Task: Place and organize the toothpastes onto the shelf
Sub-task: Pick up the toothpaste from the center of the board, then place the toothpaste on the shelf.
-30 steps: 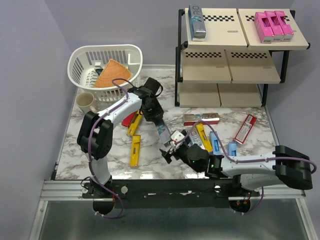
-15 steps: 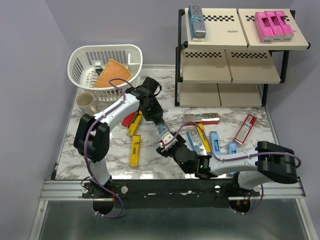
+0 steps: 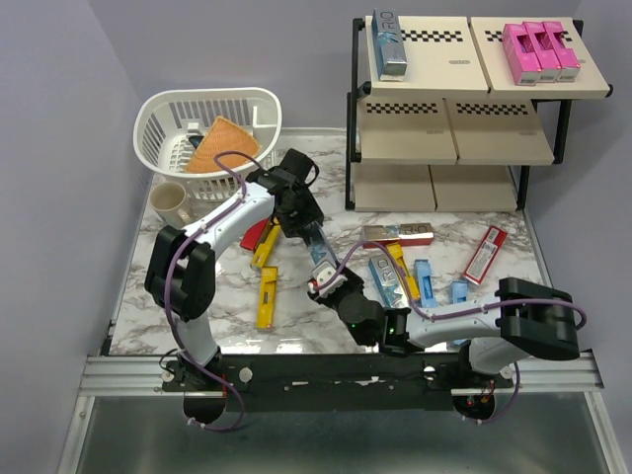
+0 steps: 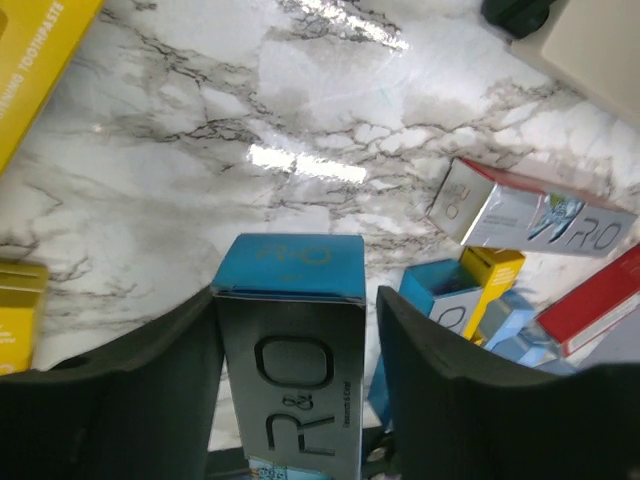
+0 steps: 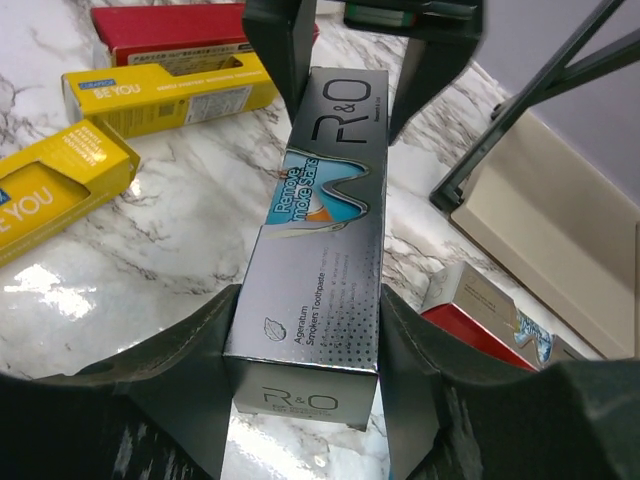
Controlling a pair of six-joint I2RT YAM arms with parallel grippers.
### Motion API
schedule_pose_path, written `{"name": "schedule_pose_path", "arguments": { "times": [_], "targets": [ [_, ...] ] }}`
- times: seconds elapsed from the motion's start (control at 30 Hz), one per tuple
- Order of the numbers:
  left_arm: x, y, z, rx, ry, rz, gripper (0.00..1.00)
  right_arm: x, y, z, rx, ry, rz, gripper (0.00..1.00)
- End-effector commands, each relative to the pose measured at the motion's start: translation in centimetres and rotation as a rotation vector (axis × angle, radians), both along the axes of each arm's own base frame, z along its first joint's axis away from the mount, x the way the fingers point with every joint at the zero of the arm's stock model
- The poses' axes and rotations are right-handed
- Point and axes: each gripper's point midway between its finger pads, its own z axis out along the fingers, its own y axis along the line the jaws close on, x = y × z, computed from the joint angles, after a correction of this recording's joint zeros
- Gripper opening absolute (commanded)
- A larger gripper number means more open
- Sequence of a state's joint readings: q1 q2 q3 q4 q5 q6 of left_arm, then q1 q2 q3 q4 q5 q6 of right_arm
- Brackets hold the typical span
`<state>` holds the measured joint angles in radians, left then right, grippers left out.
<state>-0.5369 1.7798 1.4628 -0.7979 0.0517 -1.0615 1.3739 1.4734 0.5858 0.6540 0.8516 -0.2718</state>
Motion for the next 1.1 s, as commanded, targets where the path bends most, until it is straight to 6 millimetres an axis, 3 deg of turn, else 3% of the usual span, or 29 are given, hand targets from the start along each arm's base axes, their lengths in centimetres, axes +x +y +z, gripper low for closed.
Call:
{"name": "schedule_pose_path", "arguments": {
  "times": [0.0, 0.13, 0.23, 0.3, 0.37, 0.4, 0.43, 0.47, 0.5, 0.53, 0.57, 0.6, 0.63, 0.67, 0.7, 0.73, 0.8, 0.83, 0.93, 0.97, 1.03, 1.07],
  "targets": [
    [0.7, 0.3, 4.5, -0.012, -0.129, -0.019, 0.75, -0.5, 0.1, 1.7, 0.042, 0.002, 0.001, 0.22],
    [2.2, 2.6, 7.3, 0.08, -0.281, 0.0, 0.85, -0.8, -0.1, 3.9, 0.088, 0.015, 0.022, 0.14],
    [2.9, 4.4, 9.6, 0.147, -0.396, 0.009, 0.93, -1.1, -0.5, 5.6, 0.115, 0.022, 0.031, 0.13],
    [3.5, 6.5, 10.6, 0.247, -0.48, 0.011, 0.95, -1.2, -1.0, 6.8, 0.133, 0.027, 0.036, 0.13],
    [4.2, 9.1, 13.6, 0.344, -0.621, 0.056, 0.97, -1.3, -1.3, 7.8, 0.132, 0.036, 0.041, 0.13],
    [4.1, 10.5, 13.6, 0.404, -0.647, 0.08, 0.98, -1.2, -1.5, 8.4, 0.137, 0.039, 0.035, 0.13],
    [4.1, 11.6, 16.1, 0.408, -0.739, 0.132, 0.99, -1.0, -1.9, 9.4, 0.155, 0.037, 0.029, 0.13],
    [3.9, 12.6, 16.9, 0.437, -0.778, 0.156, 0.99, -1.0, -2.2, 9.9, 0.146, 0.041, 0.025, 0.13],
    [3.4, 14.7, 16.2, 0.546, -0.794, 0.169, 0.99, -0.6, -2.6, 10.4, 0.149, 0.041, 0.012, 0.13],
    [3.0, 15.5, 19.2, 0.513, -0.906, 0.232, 0.99, -0.4, -3.2, 11.3, 0.165, 0.039, 0.006, 0.13],
    [2.5, 16.3, 19.8, 0.527, -0.95, 0.255, 0.99, -0.1, -3.7, 11.3, 0.147, 0.046, -0.001, 0.13],
    [1.8, 17.4, 17.9, 0.597, -0.947, 0.226, 0.99, 0.0, -4.0, 12.6, 0.17, 0.042, -0.005, 0.13],
    [0.9, 18.0, 21.1, 0.538, -1.079, 0.28, 0.99, 0.0, -4.3, 13.3, 0.179, 0.042, -0.007, 0.13],
    [0.4, 18.3, 21.5, 0.537, -1.129, 0.273, 0.99, -0.2, -4.9, 14.2, 0.185, 0.041, -0.002, 0.14],
    [-0.2, 18.4, 19.9, 0.55, -1.144, 0.242, 0.99, 0.0, -5.2, 15.6, 0.209, 0.035, -0.004, 0.14],
    [-1.3, 19.1, 22.4, 0.521, -1.247, 0.268, 0.99, 0.0, -5.5, 16.6, 0.225, 0.033, -0.002, 0.14],
    [-2.2, 19.7, 22.0, 0.532, -1.282, 0.266, 0.99, 0.0, -6.5, 18.1, 0.242, 0.039, -0.002, 0.14],
    [-2.9, 20.2, 23.0, 0.537, -1.316, 0.281, 0.99, 0.0, -6.8, 20.2, 0.279, 0.026, 0.003, 0.14],
    [-3.5, 20.9, 23.2, 0.554, -1.327, 0.293, 0.99, 0.3, -8.3, 23.4, 0.316, -0.005, -0.016, 0.15],
    [-3.6, 21.0, 23.2, 0.563, -1.328, 0.288, 0.99, 0.4, -8.8, 25.5, 0.352, -0.023, -0.021, 0.15],
    [-3.6, 20.8, 23.2, 0.553, -1.328, 0.284, 0.99, 0.8, -9.8, 27.7, 0.366, -0.064, -0.037, 0.16],
    [-3.6, 20.5, 23.3, 0.529, -1.336, 0.28, 0.99, 0.8, -10.6, 30.1, 0.406, -0.089, -0.04, 0.16]
  ]
}}
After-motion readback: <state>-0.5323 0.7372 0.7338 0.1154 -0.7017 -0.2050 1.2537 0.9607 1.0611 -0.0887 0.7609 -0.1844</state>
